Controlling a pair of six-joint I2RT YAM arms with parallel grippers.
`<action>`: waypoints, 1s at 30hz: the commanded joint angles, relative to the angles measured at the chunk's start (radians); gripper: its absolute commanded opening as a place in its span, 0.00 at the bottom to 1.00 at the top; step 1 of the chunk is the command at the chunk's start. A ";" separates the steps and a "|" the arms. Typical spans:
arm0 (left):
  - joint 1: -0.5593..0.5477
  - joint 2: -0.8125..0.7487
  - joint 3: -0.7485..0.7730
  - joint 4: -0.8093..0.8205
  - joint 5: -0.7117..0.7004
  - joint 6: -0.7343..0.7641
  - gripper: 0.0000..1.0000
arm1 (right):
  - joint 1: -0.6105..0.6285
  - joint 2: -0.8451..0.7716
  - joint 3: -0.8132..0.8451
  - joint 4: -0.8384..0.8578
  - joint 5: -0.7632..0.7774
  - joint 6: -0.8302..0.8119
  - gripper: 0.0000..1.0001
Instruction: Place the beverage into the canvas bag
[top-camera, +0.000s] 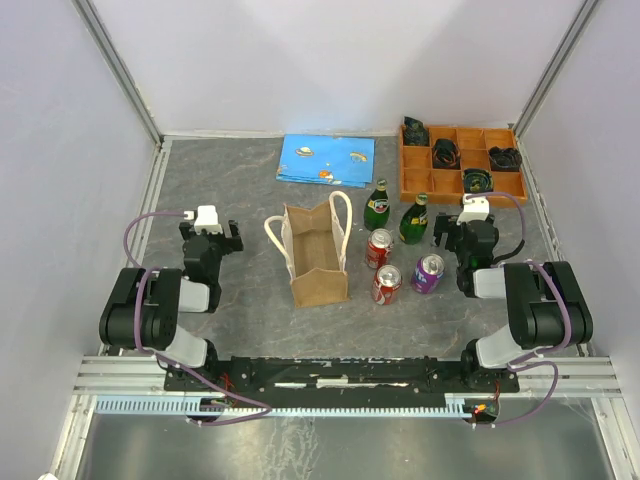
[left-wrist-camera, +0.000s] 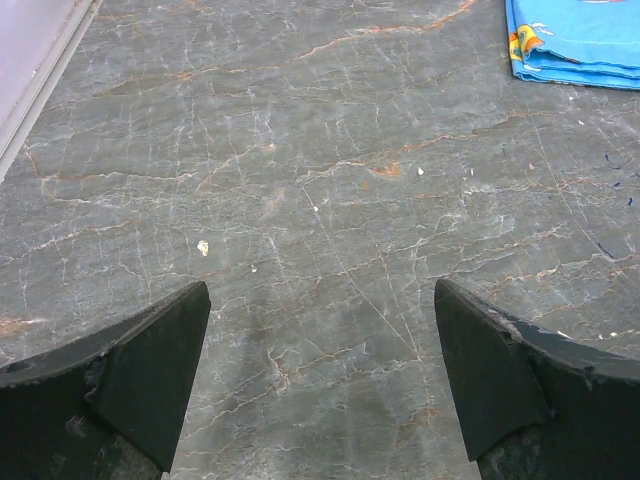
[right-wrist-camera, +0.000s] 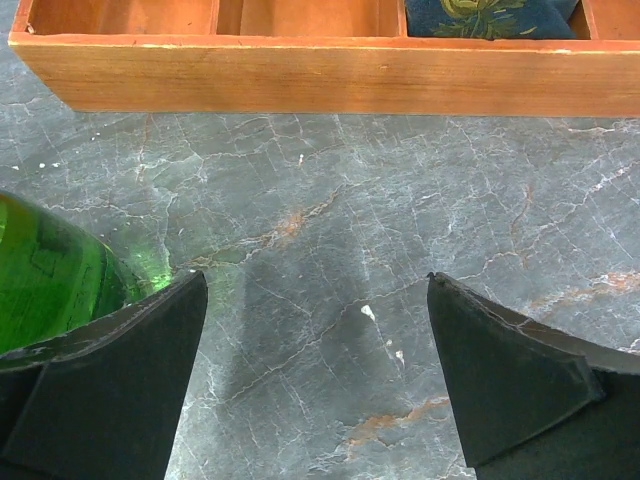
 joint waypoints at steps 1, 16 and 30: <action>-0.003 0.003 0.001 0.056 -0.019 -0.033 0.99 | 0.003 -0.008 0.006 0.050 -0.011 -0.017 0.99; -0.002 -0.176 0.227 -0.437 -0.016 -0.022 0.99 | -0.001 -0.316 0.097 -0.401 0.277 0.054 0.99; -0.002 -0.436 0.444 -1.022 0.243 -0.003 0.96 | -0.008 -0.344 0.901 -1.820 0.182 0.234 0.79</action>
